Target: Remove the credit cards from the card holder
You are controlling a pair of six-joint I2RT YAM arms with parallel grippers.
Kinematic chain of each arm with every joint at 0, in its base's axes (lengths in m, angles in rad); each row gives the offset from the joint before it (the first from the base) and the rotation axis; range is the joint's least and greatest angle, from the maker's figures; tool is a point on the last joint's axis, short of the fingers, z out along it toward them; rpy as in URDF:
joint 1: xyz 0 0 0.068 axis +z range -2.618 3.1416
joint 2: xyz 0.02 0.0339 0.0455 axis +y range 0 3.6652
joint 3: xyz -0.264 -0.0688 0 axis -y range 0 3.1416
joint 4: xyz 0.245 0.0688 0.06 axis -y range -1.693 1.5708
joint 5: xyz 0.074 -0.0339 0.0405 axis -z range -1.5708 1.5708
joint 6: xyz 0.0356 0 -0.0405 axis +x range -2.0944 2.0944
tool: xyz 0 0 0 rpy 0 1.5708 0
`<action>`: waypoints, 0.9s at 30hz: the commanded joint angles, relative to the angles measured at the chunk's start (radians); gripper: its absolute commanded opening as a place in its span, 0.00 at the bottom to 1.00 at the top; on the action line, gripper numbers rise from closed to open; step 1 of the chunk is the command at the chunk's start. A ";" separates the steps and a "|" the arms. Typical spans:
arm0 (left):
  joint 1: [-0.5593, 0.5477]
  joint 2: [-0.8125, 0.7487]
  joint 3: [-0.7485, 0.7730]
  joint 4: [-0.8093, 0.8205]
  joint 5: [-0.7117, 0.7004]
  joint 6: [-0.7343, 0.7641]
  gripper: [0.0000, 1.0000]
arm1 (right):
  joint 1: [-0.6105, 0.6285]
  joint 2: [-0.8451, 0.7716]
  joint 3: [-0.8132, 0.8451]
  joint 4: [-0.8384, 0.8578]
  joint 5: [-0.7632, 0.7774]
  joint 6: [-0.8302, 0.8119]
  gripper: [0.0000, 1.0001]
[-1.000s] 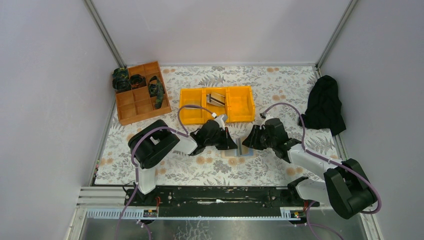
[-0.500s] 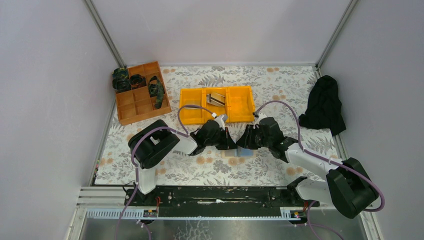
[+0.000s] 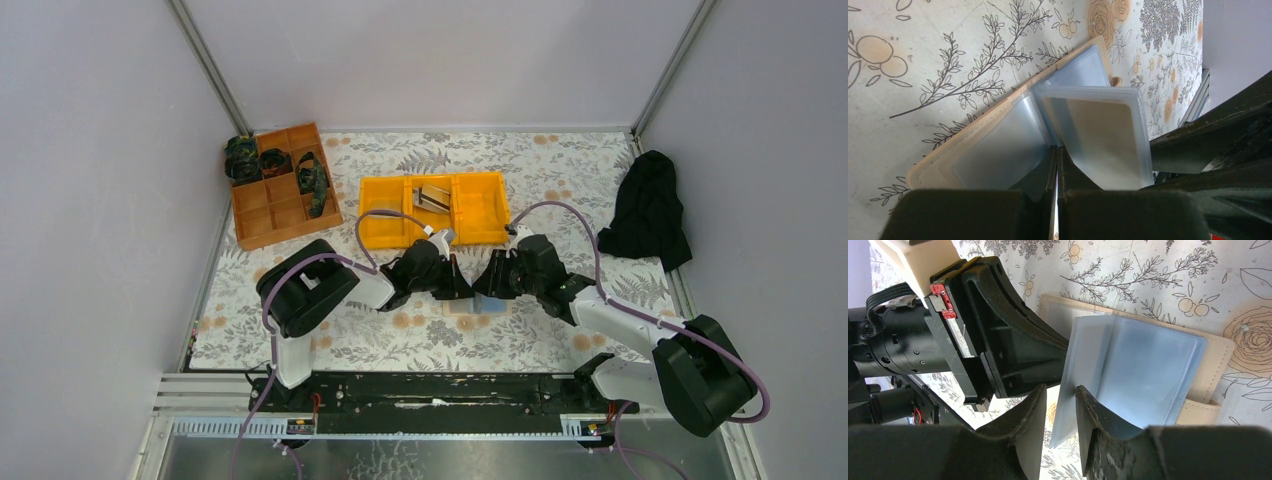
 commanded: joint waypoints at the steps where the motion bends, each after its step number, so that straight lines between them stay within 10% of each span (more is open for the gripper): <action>1: -0.009 0.012 -0.011 -0.012 -0.001 0.015 0.00 | 0.021 0.002 0.055 0.013 0.002 0.011 0.35; 27: -0.009 0.022 -0.046 -0.015 -0.033 -0.006 0.00 | 0.035 -0.023 0.064 -0.036 0.069 -0.008 0.41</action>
